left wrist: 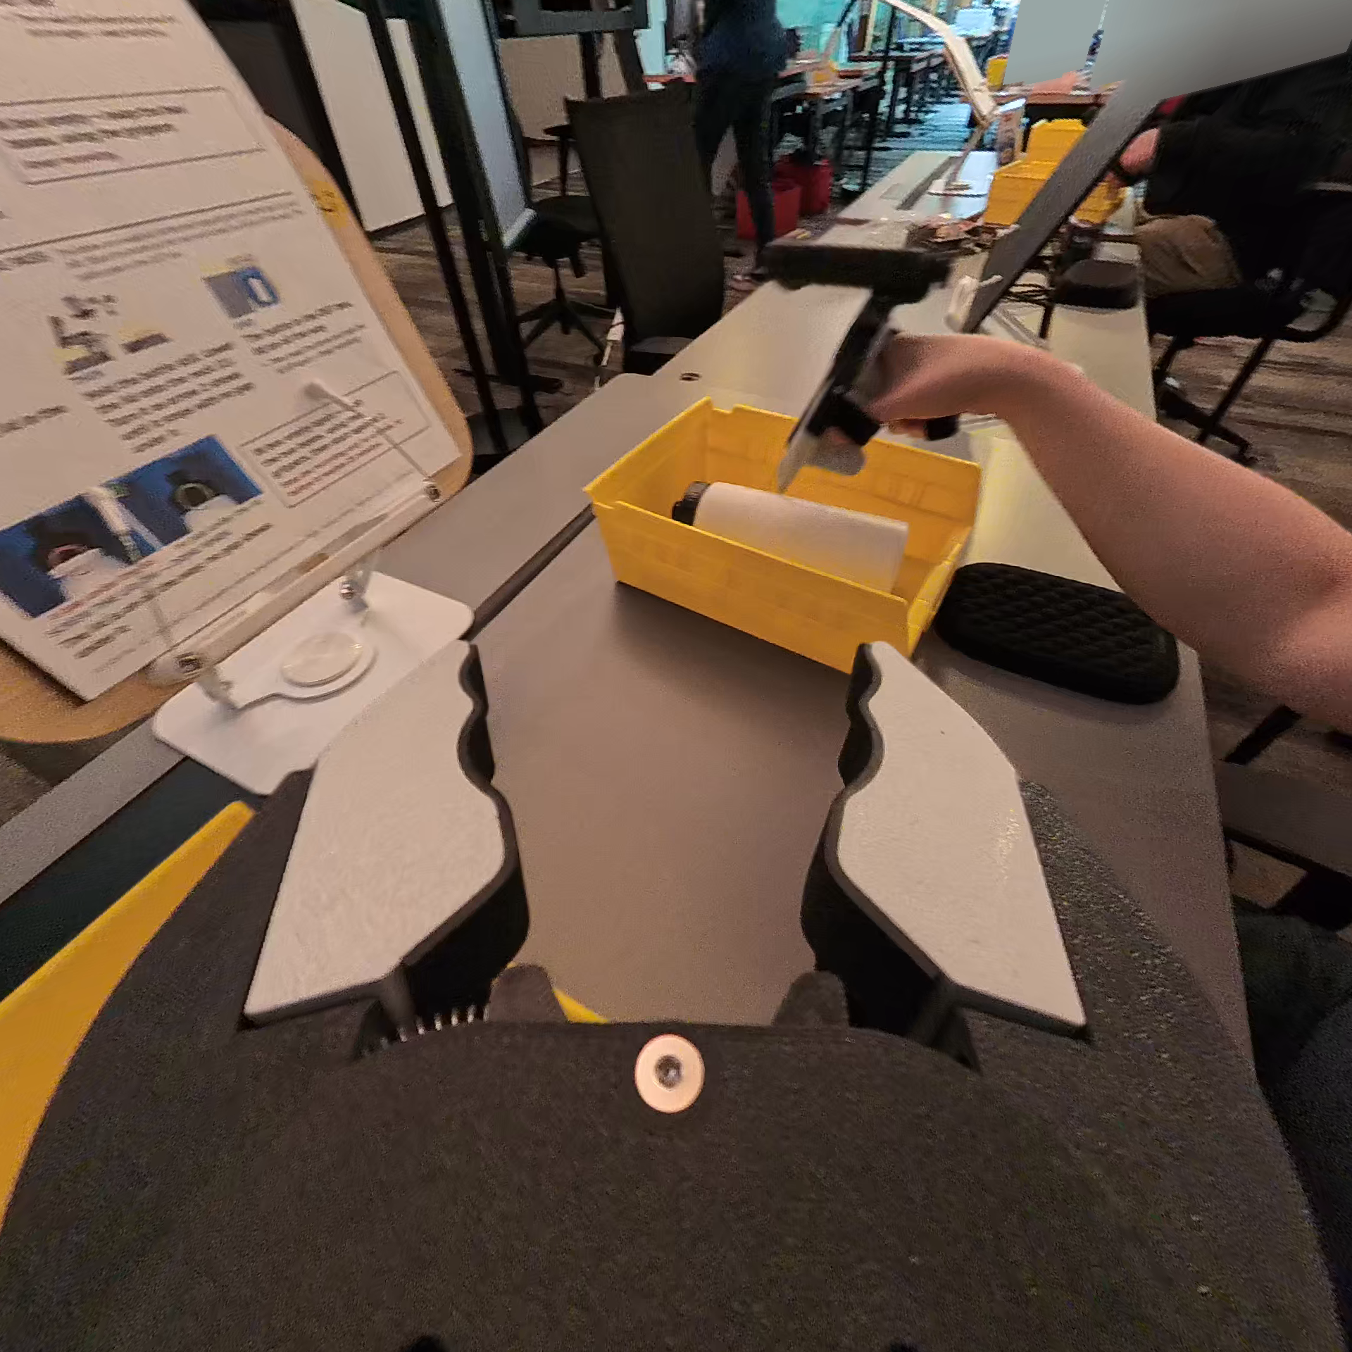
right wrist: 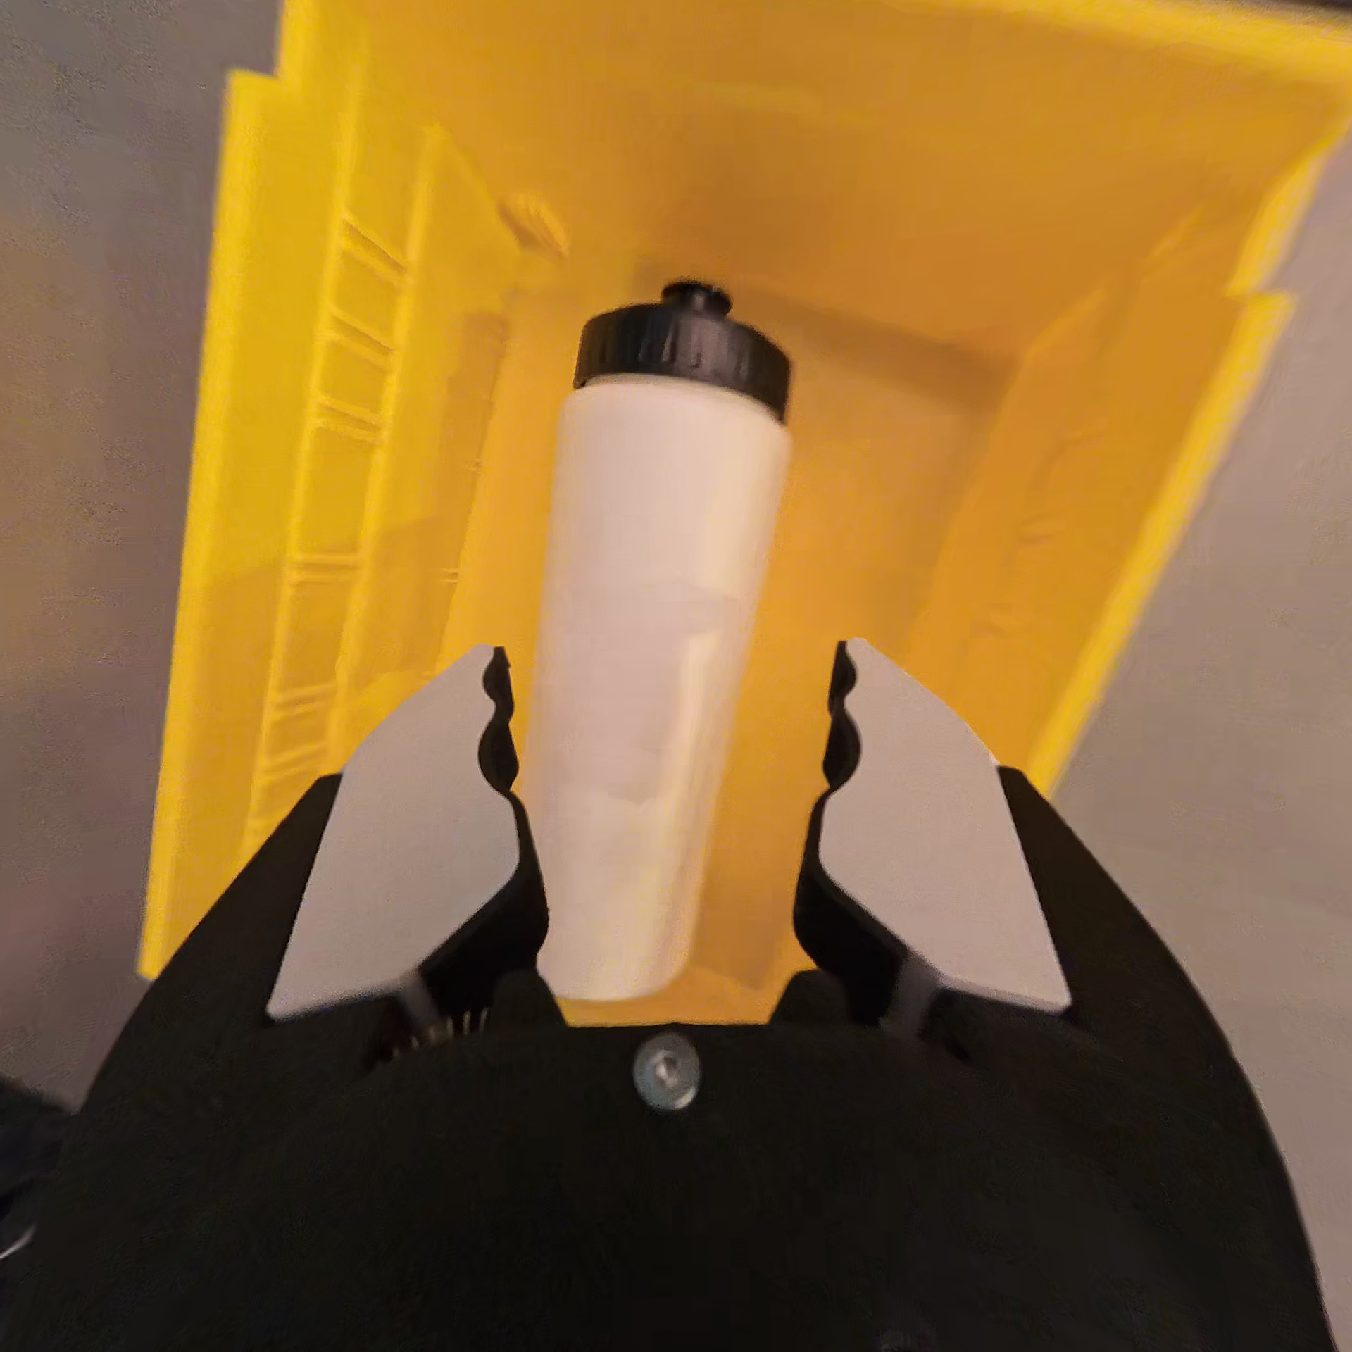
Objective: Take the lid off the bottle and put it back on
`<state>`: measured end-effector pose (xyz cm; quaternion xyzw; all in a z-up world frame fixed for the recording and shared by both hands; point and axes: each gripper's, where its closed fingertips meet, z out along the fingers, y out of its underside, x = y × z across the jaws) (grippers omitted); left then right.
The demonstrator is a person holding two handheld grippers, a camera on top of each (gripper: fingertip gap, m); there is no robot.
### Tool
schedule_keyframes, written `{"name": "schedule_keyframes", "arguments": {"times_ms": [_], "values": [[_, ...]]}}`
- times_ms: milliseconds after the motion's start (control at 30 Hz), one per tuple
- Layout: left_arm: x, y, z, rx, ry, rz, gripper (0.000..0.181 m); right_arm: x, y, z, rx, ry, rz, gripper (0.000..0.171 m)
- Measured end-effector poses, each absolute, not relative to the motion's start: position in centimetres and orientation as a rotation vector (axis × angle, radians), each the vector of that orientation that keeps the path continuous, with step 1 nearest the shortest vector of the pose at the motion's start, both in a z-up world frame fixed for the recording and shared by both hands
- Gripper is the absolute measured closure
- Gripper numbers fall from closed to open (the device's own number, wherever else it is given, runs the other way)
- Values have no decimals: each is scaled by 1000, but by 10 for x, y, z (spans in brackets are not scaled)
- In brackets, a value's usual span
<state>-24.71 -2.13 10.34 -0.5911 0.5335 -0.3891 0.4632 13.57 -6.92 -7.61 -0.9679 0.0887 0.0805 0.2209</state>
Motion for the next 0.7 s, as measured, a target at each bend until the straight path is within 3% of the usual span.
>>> {"name": "schedule_keyframes", "arguments": {"times_ms": [167, 333, 533, 633, 700], "values": [[-286, 21, 106, -1553, 1165, -776, 88, 208, -106, -44, -2518, 319, -121, 88], [-341, 66, 91, -1747, 1009, -559, 89, 225, -124, -74, -2659, 404, -27, 91], [-401, 106, 71, -1927, 794, -431, 100, 210, -124, -103, -2823, 359, 95, 126], [-428, 120, 52, -2036, 729, -319, 103, 206, -125, -111, -2866, 342, 133, 132], [-451, 129, 36, -2121, 683, -207, 106, 200, -124, -117, -2887, 306, 193, 145]]}}
